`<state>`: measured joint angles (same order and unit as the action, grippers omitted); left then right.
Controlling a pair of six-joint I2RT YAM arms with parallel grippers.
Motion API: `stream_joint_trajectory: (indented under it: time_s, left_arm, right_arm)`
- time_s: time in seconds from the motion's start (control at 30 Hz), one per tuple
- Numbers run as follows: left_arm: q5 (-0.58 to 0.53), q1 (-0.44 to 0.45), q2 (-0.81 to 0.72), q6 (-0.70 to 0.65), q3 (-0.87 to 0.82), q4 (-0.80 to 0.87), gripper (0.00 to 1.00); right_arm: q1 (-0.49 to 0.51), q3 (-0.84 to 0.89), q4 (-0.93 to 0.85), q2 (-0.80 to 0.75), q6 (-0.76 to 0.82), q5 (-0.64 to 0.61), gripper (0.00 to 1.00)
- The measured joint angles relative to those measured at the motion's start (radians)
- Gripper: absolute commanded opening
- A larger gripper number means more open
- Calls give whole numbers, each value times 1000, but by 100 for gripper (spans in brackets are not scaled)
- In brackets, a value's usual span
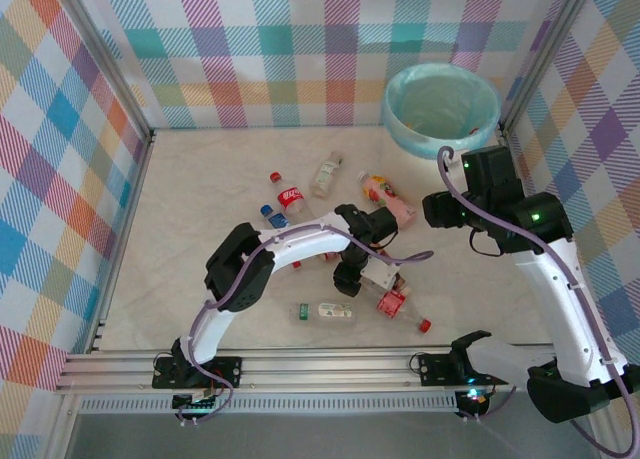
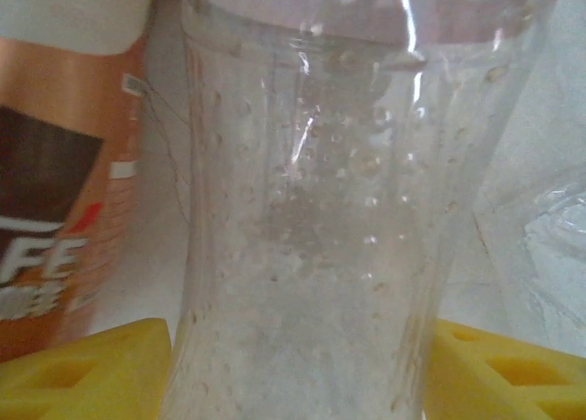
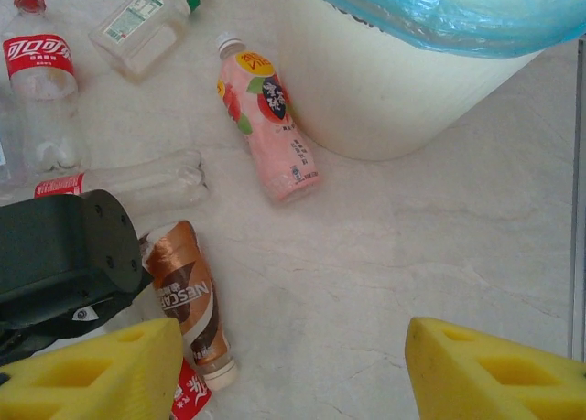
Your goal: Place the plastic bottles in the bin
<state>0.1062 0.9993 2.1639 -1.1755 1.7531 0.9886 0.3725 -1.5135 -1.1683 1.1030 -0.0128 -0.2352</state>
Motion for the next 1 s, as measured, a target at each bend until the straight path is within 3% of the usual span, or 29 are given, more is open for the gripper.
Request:
stream_joint_trajectory:
  time_s: [0.27, 0.57, 0.77, 1.0]
  left_arm:
    - [-12, 0, 34, 0, 11, 3, 59]
    - [6, -16, 11, 8, 11, -13, 54]
    - [31, -61, -169, 23, -46, -66, 54]
    - [136, -173, -513, 142, -167, -184, 51]
  right_arm:
    - [-7, 0, 0, 0, 0, 0, 66]
    - [-8, -46, -3, 31, -1, 4, 66]
    - [-8, -183, 4, 66, -20, 56, 65]
    - [-8, -312, 141, 74, -68, 204, 62]
